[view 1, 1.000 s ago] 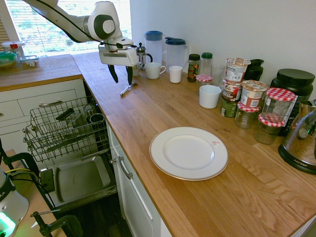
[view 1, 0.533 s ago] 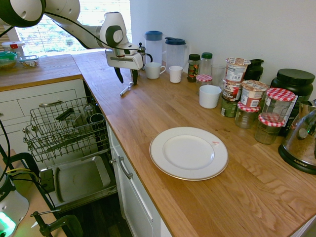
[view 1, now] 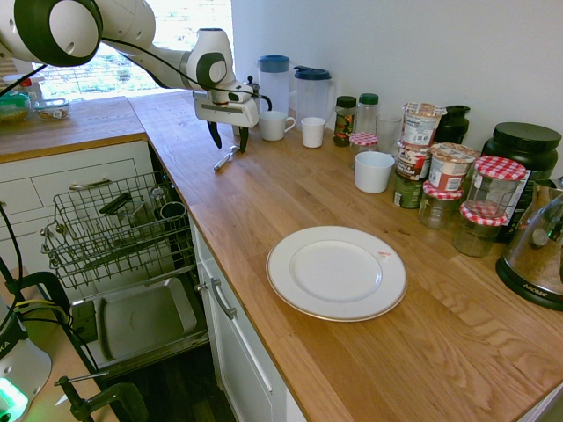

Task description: Put the spoon in the dishwasher

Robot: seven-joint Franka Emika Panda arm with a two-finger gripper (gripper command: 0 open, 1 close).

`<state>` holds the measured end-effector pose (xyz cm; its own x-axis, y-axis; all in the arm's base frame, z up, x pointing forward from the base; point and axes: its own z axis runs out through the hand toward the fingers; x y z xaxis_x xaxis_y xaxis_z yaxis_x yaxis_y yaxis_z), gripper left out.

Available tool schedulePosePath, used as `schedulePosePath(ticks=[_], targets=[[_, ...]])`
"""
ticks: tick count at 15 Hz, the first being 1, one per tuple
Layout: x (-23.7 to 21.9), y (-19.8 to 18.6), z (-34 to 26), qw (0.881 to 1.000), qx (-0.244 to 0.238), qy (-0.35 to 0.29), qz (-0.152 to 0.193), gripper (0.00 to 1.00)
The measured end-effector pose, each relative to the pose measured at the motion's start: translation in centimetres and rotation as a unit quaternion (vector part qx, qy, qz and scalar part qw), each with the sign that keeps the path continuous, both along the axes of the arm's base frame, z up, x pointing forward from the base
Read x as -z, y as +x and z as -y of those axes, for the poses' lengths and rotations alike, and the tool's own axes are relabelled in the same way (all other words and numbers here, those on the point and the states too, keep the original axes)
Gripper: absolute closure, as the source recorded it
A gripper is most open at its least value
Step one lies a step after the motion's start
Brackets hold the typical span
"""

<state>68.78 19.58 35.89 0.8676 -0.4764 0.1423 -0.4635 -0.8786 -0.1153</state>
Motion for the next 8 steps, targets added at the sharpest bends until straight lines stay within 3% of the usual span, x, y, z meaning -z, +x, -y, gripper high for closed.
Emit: schedulePosePath(ticks=[8], targets=[[1.3,0.1,0.1,1.0,0.001,-0.002,-0.015,0.0]])
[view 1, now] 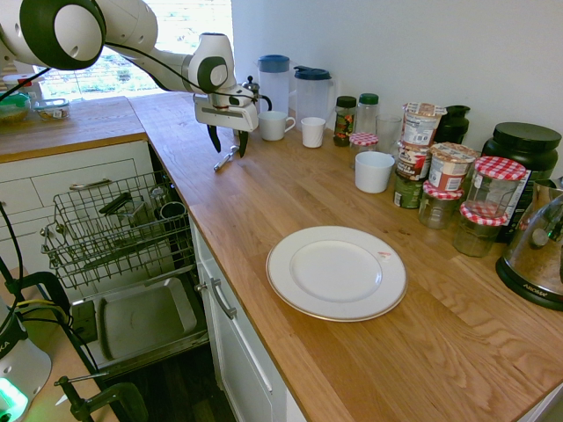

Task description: Put the spoon in the dishwasher

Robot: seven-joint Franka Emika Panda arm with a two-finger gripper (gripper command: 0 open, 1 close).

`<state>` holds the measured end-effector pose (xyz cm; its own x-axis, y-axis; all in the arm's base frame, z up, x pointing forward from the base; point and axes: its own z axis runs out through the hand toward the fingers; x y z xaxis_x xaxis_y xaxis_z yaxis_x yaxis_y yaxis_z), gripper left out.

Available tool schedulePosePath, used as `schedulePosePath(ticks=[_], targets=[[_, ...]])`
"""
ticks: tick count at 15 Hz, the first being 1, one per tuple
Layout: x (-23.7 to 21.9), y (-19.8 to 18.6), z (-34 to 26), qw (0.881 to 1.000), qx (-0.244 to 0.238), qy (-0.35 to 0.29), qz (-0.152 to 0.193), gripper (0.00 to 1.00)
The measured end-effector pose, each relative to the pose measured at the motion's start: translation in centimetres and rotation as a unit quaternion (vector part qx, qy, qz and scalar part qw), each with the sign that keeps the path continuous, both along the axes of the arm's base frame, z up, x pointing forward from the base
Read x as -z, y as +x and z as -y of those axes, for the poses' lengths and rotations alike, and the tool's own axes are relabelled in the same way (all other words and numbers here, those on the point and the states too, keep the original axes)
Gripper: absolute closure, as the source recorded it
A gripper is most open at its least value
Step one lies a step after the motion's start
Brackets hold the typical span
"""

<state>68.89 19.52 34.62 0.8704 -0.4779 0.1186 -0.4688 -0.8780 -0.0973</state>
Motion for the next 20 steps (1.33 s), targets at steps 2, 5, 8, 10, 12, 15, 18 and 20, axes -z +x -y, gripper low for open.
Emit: schedulePosePath(ticks=[2,5,8,10,12,15,18,20], targets=[[0.4,0.1,0.0,1.0,0.001,0.001,-0.003,1.0],[0.5,0.3,-0.1,1.0,0.003,0.003,-0.005,1.0],[0.4,0.4,-0.2,1.0,0.003,0.003,-0.006,1.0],[0.6,0.4,-0.1,1.0,0.004,0.0,-0.009,1.0],[0.8,0.5,-0.3,1.0,0.003,0.0,-0.009,1.0],[0.8,0.8,-1.0,1.0,-0.001,0.0,-0.007,1.0],[0.8,1.2,-1.3,1.0,-0.002,0.001,-0.005,1.0],[0.8,1.4,-1.1,1.0,0.001,0.0,-0.007,1.0]])
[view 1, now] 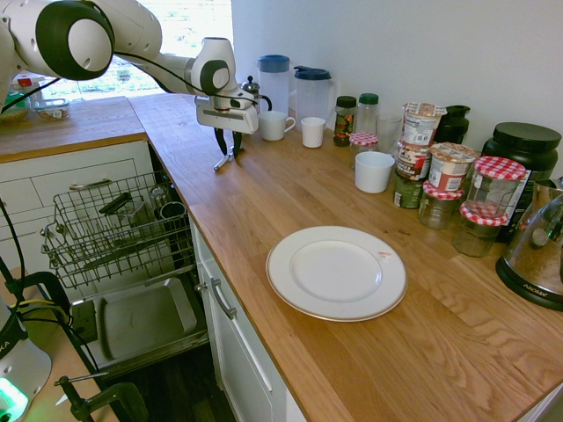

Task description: Put the spoon in the dishwasher

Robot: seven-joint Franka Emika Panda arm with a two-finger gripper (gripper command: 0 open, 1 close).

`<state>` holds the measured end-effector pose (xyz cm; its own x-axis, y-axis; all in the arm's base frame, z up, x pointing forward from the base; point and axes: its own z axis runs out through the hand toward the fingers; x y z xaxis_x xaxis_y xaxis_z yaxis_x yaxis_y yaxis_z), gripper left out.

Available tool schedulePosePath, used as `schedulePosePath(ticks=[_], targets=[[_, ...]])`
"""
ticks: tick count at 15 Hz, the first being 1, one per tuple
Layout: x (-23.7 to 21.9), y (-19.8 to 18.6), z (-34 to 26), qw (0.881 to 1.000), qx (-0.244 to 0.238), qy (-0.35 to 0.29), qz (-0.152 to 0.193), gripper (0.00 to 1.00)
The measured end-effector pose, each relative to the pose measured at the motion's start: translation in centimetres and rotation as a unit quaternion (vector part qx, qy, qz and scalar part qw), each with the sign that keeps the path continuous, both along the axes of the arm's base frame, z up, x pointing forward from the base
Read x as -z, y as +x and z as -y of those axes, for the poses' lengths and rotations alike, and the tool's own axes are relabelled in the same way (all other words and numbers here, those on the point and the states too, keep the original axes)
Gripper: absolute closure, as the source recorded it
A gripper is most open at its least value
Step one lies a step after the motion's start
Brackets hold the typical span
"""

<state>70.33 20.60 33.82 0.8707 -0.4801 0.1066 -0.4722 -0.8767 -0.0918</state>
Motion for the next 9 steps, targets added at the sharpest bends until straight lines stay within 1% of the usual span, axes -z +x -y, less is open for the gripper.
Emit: schedulePosePath(ticks=[9], targets=[[-0.7,0.4,2.4,1.0,0.021,-0.001,-0.012,1.0]])
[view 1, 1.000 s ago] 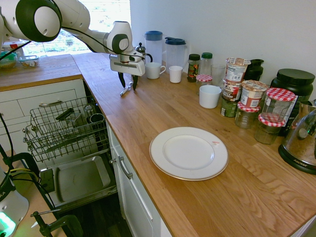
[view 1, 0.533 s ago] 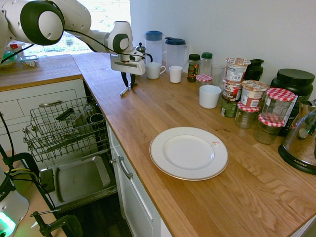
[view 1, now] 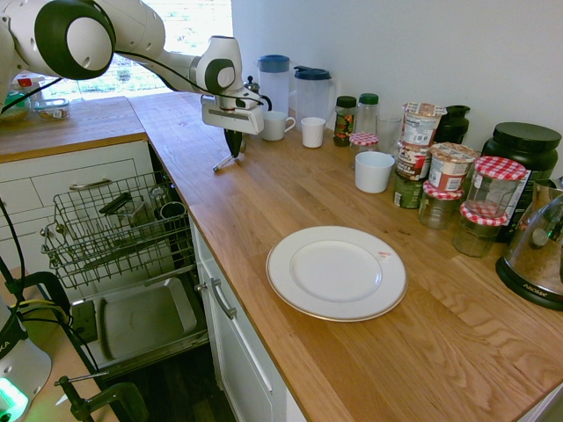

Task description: Put the spoon in the dishwasher

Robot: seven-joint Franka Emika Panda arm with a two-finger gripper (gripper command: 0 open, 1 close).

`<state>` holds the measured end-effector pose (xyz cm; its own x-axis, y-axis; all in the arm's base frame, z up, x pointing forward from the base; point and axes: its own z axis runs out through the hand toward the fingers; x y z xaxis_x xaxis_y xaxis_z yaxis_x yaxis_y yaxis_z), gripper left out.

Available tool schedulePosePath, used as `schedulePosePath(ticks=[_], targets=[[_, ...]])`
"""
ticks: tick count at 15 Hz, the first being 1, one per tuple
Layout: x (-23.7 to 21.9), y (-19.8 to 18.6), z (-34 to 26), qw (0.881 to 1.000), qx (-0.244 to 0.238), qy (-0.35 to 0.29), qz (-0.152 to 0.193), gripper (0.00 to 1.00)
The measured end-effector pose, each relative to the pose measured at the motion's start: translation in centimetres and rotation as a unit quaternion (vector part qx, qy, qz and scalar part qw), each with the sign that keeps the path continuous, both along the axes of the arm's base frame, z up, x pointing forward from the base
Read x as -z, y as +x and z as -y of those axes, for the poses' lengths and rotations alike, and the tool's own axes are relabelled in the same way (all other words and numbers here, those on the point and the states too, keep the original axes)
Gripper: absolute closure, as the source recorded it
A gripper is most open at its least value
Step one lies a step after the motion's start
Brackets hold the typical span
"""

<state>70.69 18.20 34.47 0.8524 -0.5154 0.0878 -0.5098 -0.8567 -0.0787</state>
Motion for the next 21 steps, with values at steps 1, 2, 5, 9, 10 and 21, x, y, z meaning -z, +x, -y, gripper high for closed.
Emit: schedulePosePath(ticks=[1,2,5,9,10,21], targets=[[-0.4,0.0,0.3,1.0,0.003,0.0,-0.001,1.0],[-0.9,0.0,0.6,1.0,0.005,-0.001,0.001,1.0],[-3.3,-0.5,1.1,1.0,0.017,0.002,0.003,1.0],[-7.5,-3.8,1.3,0.998,0.068,0.009,0.001,1.0],[-8.6,-5.3,1.3,0.996,0.086,0.011,0.0,1.0],[-8.6,-18.8,-5.7,0.97,0.239,0.031,-0.013,1.0]])
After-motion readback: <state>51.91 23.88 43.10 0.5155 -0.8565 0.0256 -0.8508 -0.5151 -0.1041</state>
